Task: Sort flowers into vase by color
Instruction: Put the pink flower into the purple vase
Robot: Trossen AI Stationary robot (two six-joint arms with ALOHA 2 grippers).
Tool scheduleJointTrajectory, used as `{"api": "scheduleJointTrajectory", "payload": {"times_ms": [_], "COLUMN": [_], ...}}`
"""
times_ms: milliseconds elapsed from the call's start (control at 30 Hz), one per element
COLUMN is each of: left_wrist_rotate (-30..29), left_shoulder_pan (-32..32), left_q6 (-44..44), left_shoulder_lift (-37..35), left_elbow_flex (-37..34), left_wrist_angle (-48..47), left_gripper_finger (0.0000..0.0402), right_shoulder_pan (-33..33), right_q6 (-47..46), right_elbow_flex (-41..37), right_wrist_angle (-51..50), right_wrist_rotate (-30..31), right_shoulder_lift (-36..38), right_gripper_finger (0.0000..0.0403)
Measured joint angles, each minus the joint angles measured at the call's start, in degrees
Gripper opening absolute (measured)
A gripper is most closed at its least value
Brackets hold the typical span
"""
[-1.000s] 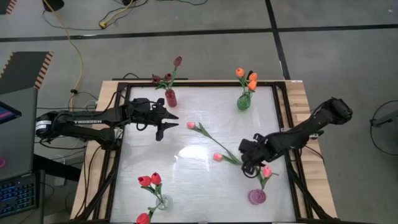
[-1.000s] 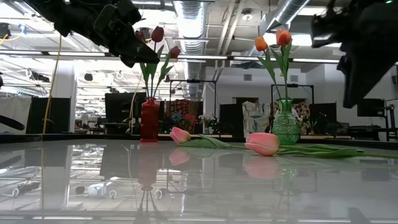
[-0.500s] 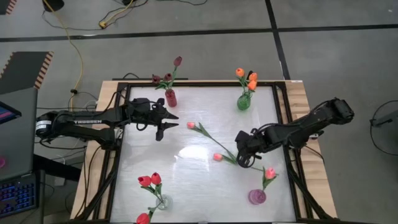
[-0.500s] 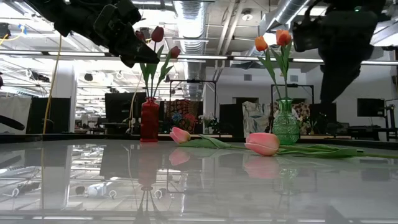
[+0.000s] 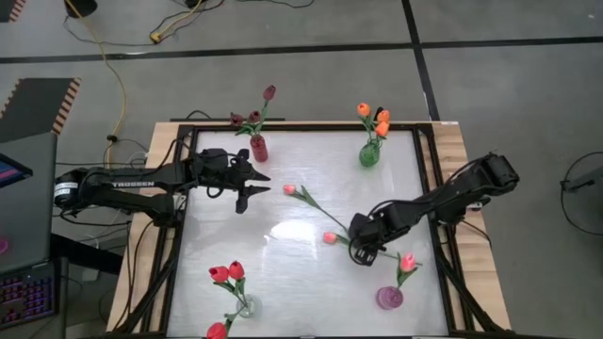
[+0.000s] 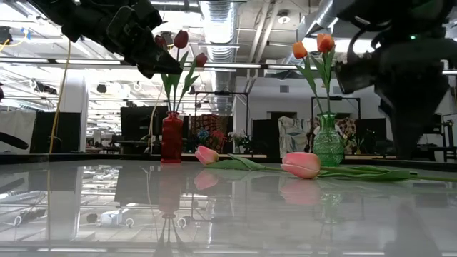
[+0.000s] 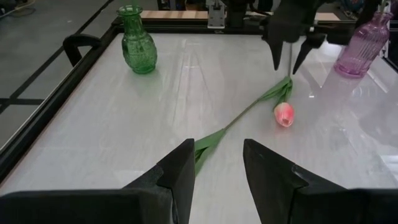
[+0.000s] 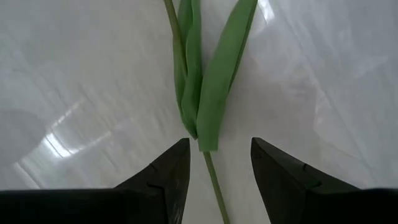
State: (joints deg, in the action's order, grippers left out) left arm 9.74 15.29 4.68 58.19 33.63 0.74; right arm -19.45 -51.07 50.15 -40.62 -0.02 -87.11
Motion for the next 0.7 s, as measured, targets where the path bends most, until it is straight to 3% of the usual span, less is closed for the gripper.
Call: {"api": "scheduleJointTrajectory", "payload": {"times_ms": [700], "left_wrist_rotate": [-0.04], "left_shoulder_pan": [0.0], "left_q6": [0.01], "left_shoulder_lift": [-0.02], "left_elbow_flex": [0.0], "left_wrist_angle": [-0.01], "left_gripper_finger": [0.0122], "right_shoulder_pan": [-3.89], "right_q6": [0.12], "right_elbow_flex": [-0.02], "right_wrist_angle": [0.79], "right_wrist_rotate": [-3.16], "right_shoulder_lift": [-5.78], "right_gripper_finger": [0.0195]}}
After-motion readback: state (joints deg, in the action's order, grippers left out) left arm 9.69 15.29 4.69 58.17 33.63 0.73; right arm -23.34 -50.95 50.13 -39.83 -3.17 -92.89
